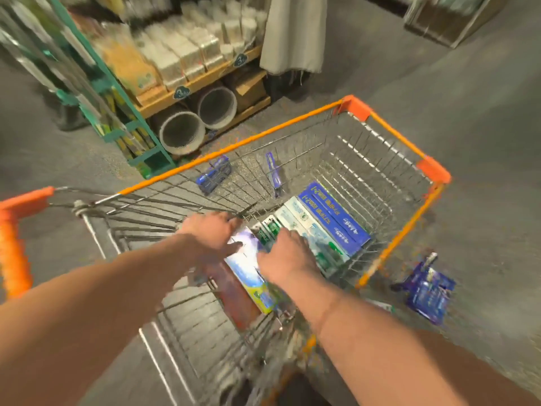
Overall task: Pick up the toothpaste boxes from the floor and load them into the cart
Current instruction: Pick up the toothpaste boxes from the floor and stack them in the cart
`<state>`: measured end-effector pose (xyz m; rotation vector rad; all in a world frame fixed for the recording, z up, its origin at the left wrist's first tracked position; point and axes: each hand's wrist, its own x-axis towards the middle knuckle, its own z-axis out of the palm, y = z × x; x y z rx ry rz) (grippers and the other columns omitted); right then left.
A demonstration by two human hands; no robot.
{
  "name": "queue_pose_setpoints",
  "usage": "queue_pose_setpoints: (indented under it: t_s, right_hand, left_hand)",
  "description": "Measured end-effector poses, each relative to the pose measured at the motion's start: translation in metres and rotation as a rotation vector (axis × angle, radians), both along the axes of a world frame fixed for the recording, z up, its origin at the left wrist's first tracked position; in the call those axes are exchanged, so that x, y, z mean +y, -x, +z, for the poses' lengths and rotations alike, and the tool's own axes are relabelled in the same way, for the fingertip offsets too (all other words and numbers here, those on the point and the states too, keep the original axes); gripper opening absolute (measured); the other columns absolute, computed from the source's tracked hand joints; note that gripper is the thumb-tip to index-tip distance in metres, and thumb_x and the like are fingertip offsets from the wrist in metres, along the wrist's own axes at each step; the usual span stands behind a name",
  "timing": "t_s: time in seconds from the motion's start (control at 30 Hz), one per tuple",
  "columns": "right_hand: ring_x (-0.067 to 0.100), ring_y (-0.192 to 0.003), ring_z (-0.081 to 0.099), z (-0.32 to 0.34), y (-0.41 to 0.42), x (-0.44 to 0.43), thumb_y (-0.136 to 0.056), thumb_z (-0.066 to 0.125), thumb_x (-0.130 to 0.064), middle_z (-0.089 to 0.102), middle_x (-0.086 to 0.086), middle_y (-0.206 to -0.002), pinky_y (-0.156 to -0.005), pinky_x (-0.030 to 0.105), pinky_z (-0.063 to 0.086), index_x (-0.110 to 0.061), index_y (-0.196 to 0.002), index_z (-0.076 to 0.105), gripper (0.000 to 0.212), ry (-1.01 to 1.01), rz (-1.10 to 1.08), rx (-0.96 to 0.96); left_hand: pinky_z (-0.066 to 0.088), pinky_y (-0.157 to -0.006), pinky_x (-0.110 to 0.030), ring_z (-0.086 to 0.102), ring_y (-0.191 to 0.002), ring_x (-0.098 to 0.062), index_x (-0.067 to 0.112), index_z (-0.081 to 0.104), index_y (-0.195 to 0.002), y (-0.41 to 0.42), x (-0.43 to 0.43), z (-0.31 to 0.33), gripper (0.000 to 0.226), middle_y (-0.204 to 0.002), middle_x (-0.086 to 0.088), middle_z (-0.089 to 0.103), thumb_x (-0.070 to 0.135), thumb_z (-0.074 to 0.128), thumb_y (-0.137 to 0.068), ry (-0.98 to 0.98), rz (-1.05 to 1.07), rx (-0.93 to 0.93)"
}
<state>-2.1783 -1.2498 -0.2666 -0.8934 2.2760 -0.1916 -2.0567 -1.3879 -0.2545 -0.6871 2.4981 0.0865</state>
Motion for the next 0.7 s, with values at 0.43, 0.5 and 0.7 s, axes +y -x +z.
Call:
queue_pose_setpoints:
  t_s: [0.43, 0.5, 0.7]
  right_hand:
    - [0.032, -0.124, 0.054, 0.198, -0.025, 0.185, -0.083, 0.061, -0.056, 0.060, 0.011, -0.131, -0.101, 0.042, 0.047, -0.021, -0.136, 0.052, 0.065, 0.261, 0.202, 0.251]
    - [0.032, -0.121, 0.056, 0.217, -0.033, 0.220, -0.079, 0.056, -0.062, 0.062, 0.010, -0.128, -0.099, 0.041, 0.048, -0.021, -0.133, 0.054, 0.068, 0.253, 0.188, 0.284]
    - [0.030, -0.121, 0.057, 0.261, -0.028, 0.341, -0.080, 0.060, -0.063, 0.063, 0.010, -0.128, -0.099, 0.043, 0.049, -0.023, -0.135, 0.056, 0.067, 0.277, 0.068, 0.325]
  left_hand:
    - [0.052, -0.090, -0.040, 0.057, -0.124, -0.027, 0.032, 0.037, -0.148, -0.012, 0.159, 0.205, 0.066, -0.145, 0.003, 0.051, 0.070, 0.041, -0.093, 0.141, -0.213, 0.289]
    - [0.052, -0.086, -0.038, 0.059, -0.121, -0.028, 0.030, 0.039, -0.145, -0.011, 0.193, 0.221, 0.065, -0.141, 0.002, 0.054, 0.069, 0.042, -0.093, 0.143, -0.267, 0.314]
    - [0.051, -0.089, -0.040, 0.058, -0.122, -0.029, 0.025, 0.044, -0.141, 0.012, 0.307, 0.253, 0.066, -0.137, -0.002, 0.056, 0.067, 0.049, -0.090, 0.091, -0.387, 0.374]
